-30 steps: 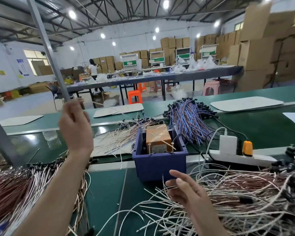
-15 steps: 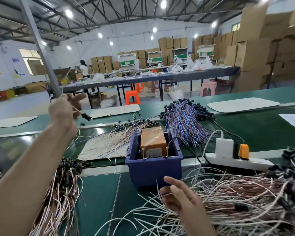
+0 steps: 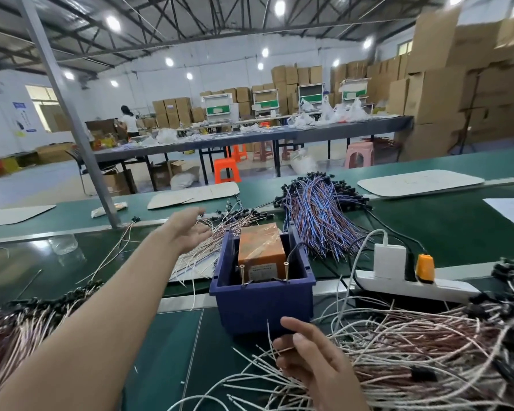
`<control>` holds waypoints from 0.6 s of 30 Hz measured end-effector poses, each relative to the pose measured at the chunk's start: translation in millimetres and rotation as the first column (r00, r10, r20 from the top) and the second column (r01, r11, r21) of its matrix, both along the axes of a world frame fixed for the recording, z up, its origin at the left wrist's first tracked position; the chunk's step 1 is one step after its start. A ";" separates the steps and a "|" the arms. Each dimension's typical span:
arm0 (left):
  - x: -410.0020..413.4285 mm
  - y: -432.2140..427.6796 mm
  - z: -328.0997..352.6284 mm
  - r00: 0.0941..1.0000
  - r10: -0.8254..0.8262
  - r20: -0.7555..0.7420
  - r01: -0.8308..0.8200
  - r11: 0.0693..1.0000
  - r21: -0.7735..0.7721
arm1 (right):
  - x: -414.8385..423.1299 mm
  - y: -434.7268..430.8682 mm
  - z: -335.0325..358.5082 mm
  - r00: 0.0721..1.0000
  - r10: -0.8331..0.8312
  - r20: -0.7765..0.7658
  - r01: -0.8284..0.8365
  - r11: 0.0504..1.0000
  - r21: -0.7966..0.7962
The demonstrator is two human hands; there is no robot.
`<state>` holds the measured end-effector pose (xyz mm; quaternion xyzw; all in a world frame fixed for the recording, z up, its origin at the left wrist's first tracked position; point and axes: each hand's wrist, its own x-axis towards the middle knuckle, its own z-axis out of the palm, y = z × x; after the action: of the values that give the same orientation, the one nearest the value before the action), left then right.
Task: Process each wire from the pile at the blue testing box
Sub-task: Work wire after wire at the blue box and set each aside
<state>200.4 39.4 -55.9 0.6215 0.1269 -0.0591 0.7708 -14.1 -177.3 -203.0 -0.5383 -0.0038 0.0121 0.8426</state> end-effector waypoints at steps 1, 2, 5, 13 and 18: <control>-1.6 4.5 -8.8 0.999 -0.032 0.000 0.032 0.999 0.040 | -0.2 -0.3 -0.2 1.000 0.006 0.005 -0.006 1.000 -0.018; -4.4 10.8 -16.4 0.999 -0.047 0.002 0.047 0.996 0.081 | -0.5 -0.3 -0.2 1.000 0.009 0.012 -0.009 0.999 -0.046; -19.3 41.3 -31.9 0.999 -0.049 0.013 0.043 0.955 0.293 | -2.4 1.0 0.2 0.999 0.006 0.044 0.001 0.988 -0.157; -80.2 140.6 -52.0 0.961 -0.060 -0.269 0.269 -0.014 0.963 | -12.4 9.3 1.5 0.991 0.025 0.132 0.030 0.915 -0.402; -105.7 156.0 -72.2 0.963 -0.003 -0.270 0.252 -0.349 0.903 | -18.5 16.0 -1.3 0.980 0.066 0.187 0.051 0.829 -0.558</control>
<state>94.7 195.4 -128.1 0.9882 0.1088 -0.0647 -0.0863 -32.7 -161.3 -204.2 -0.7598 -0.0860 -0.0376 0.6433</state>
